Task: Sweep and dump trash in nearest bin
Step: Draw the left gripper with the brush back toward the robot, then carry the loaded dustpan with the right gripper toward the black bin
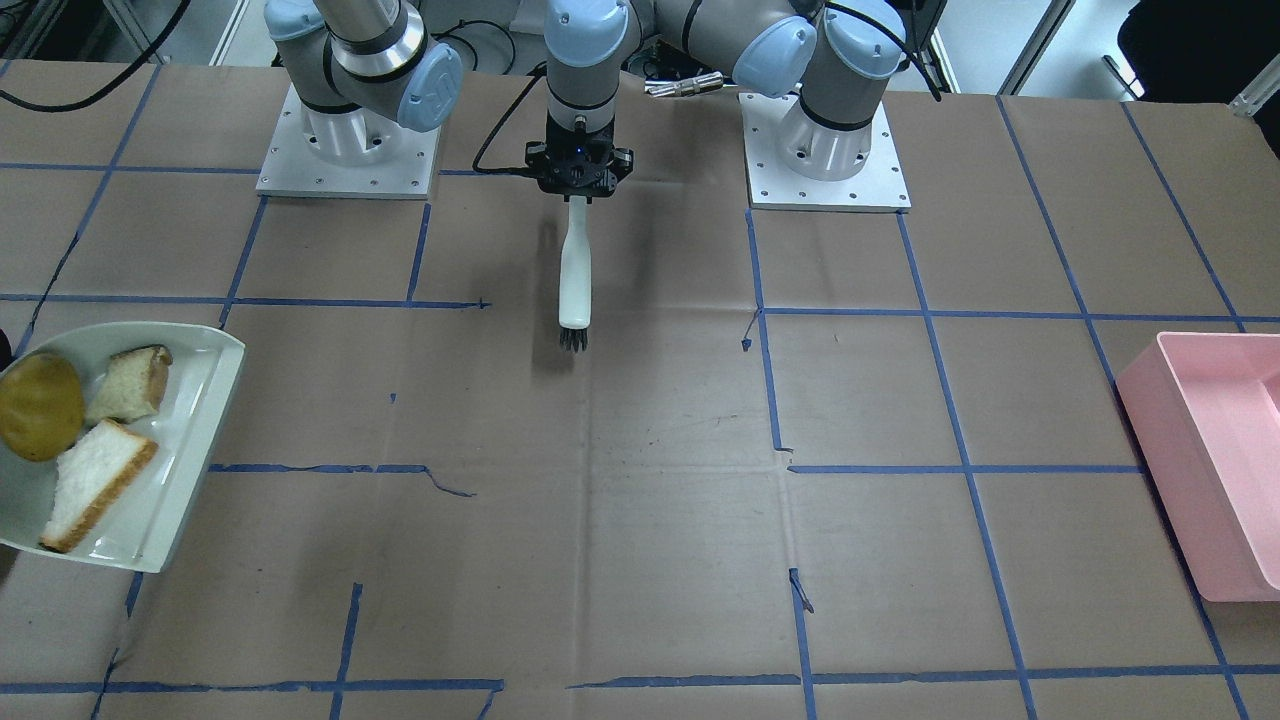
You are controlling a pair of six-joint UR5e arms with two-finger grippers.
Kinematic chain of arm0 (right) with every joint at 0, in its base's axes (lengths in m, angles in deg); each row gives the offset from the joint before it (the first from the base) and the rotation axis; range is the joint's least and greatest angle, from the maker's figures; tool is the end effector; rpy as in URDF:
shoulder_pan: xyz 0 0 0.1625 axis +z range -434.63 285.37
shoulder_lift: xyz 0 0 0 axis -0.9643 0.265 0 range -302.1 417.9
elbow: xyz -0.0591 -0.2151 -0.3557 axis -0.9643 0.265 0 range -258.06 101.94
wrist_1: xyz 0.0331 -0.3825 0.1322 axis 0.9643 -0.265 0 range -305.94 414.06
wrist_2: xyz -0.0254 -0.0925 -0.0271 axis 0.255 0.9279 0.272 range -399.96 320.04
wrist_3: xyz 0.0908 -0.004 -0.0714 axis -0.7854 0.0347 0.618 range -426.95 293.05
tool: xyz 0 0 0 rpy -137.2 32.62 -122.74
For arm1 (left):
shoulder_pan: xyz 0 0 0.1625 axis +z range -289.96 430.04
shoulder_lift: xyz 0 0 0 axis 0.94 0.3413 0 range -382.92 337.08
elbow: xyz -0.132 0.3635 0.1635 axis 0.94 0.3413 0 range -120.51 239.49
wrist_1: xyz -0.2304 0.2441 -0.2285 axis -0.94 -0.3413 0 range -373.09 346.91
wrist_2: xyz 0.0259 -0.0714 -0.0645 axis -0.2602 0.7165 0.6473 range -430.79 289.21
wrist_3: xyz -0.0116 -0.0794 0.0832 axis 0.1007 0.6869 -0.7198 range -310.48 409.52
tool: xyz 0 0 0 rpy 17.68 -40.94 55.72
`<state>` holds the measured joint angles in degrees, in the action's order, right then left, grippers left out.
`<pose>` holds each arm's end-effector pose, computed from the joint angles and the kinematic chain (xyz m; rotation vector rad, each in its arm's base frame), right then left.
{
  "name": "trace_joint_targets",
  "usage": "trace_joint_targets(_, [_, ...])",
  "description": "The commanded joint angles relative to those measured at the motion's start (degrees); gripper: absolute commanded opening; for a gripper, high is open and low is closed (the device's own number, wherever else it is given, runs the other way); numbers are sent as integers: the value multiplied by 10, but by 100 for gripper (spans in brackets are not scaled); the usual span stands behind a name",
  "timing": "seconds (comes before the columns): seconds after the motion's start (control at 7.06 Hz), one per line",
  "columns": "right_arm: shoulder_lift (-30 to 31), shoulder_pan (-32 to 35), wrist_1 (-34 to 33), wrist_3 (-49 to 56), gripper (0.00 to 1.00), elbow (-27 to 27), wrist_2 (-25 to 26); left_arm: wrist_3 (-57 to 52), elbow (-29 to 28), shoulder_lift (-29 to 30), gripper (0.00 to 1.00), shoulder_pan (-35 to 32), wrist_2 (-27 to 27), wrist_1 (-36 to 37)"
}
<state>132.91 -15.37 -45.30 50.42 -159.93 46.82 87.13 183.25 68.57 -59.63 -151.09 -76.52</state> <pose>-0.1834 -0.5821 0.4113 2.1373 -2.2640 0.1030 -0.3765 -0.2145 0.2332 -0.0357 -3.0845 -0.3461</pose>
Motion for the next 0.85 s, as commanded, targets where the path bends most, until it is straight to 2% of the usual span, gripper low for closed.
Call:
trace_joint_targets(0.0, [2, -24, 48, 28, 0, 35, 11, -6, 21, -5, 0, -1, 15, -23])
trace_joint_targets(0.42, [2, -64, 47, 95, 0, 37, 59, -6, 42, -36, 0, -5, 16, -16])
trace_joint_targets(0.71, [-1, -105, 45, 138, 0, 41, 59, -4, 42, -24, 0, -5, 11, -13])
